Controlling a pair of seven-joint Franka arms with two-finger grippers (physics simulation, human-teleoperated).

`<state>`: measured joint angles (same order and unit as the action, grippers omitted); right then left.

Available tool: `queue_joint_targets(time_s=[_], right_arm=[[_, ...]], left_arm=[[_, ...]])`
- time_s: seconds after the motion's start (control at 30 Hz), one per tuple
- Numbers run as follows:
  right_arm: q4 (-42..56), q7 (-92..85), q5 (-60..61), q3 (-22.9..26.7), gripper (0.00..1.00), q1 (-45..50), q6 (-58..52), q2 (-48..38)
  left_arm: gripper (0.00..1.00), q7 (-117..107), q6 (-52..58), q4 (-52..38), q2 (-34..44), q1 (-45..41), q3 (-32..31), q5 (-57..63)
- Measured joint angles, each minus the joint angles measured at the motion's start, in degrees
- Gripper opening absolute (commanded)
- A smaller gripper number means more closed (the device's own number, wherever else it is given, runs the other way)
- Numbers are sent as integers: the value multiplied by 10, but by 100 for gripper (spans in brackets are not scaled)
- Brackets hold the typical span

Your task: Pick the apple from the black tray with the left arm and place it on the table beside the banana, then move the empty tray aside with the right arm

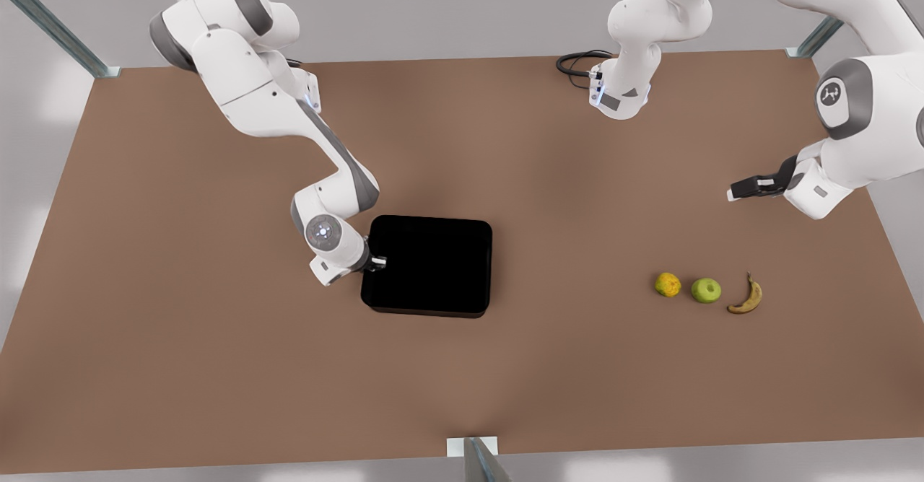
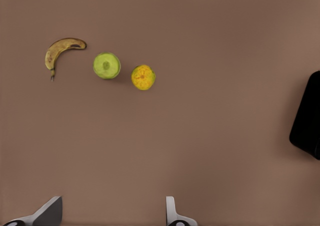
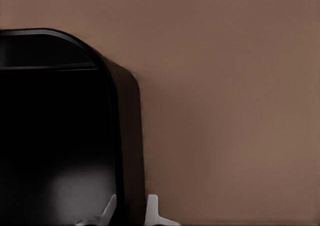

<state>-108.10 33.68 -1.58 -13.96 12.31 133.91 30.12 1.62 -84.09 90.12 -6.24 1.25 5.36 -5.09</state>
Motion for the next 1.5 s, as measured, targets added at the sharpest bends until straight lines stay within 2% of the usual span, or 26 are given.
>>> queue_joint_targets(time_s=[0.3, 0.47, 0.8, 1.13, 1.5], right_arm=[[1, -13, 18, -3, 19, -1, -49, -30], [3, -24, 28, -4, 15, -1, -63, -34], [20, -49, 61, -2, 14, -4, -120, -65], [48, -85, 78, 3, 11, -20, -189, -81], [77, -142, 78, 56, 11, -28, -250, -88]], left_arm=[[100, 0, 0, -5, 3, -3, -1, 0], [100, 0, 0, -5, 6, -4, 0, 0], [100, 2, -2, -6, 27, 8, -2, 0], [100, 3, -2, -6, 30, -21, -9, 0], [100, 3, -1, -6, 30, -2, -15, 1]])
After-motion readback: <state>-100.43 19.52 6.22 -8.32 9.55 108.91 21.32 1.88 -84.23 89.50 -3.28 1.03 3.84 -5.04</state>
